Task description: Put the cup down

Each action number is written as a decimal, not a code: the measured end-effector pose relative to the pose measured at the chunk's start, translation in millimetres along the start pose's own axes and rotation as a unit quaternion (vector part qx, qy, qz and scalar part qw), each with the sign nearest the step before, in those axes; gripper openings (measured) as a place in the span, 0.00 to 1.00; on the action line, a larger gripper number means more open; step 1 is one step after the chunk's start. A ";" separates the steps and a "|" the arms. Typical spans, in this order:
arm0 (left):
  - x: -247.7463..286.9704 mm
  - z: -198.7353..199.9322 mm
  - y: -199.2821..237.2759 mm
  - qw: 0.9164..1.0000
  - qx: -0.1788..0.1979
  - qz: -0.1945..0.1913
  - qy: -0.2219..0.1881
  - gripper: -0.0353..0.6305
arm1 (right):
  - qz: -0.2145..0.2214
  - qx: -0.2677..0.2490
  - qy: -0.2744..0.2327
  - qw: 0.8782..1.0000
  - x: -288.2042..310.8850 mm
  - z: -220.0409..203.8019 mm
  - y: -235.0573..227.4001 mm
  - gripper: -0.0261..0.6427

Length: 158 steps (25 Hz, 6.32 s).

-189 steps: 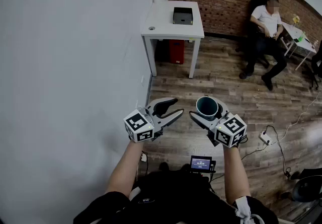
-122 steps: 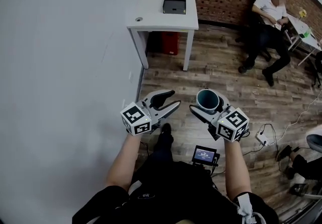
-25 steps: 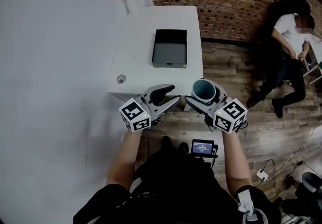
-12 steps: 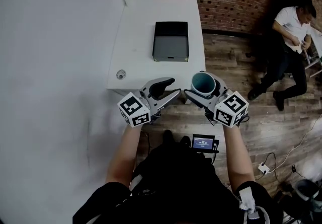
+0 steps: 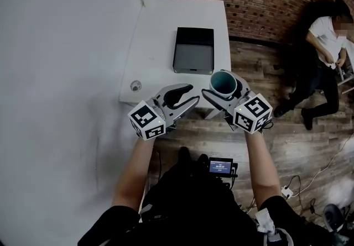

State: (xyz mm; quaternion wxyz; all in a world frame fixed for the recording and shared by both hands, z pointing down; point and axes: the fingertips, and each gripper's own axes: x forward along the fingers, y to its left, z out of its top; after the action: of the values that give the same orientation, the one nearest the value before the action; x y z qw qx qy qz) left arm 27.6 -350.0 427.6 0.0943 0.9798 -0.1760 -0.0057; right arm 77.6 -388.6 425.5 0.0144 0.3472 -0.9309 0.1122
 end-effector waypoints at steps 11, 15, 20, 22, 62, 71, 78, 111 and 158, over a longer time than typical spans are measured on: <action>3.0 11.9 36.5 1.000 0.019 0.005 -0.002 0.22 | -0.034 -0.031 -0.012 0.999 61.1 6.3 -59.9 0.65; 6.8 12.3 48.7 1.000 0.019 -0.001 -0.002 0.17 | -0.057 -0.045 -0.010 0.997 85.6 -0.6 -92.7 0.65; 11.3 6.3 64.4 1.000 0.019 -0.009 0.000 0.12 | -0.076 -0.046 -0.011 0.996 114.7 -12.6 -129.5 0.65; 13.6 5.5 71.0 1.000 0.017 -0.012 -0.002 0.11 | -0.084 -0.048 -0.012 0.995 126.2 -13.4 -145.1 0.65; -1.3 -30.0 104.8 0.999 -0.011 -0.018 -0.028 0.06 | -0.192 -0.034 -0.046 0.980 227.6 -42.8 -286.7 0.65; -3.2 -20.7 103.6 0.999 -0.006 -0.013 -0.032 0.06 | -0.198 -0.025 -0.017 0.980 223.9 -53.1 -285.7 0.69; -3.0 -12.9 100.8 0.999 -0.004 -0.011 -0.042 0.06 | -0.180 0.020 -0.006 0.983 213.0 -55.3 -279.9 0.88; 4.5 -1.0 29.9 0.999 0.004 0.045 -0.013 0.15 | 0.010 -0.030 -0.009 0.999 36.3 22.3 -69.8 0.49; -28.1 -21.9 -76.5 0.999 0.026 0.014 0.015 0.20 | 0.023 0.049 -0.026 0.998 -71.7 -13.4 78.6 0.06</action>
State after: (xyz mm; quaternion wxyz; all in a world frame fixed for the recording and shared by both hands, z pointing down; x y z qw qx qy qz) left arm 28.6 -265.8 434.1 0.0711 0.9793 -0.1889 0.0149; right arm 80.2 -281.9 415.4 -0.0293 0.3286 -0.9322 0.1490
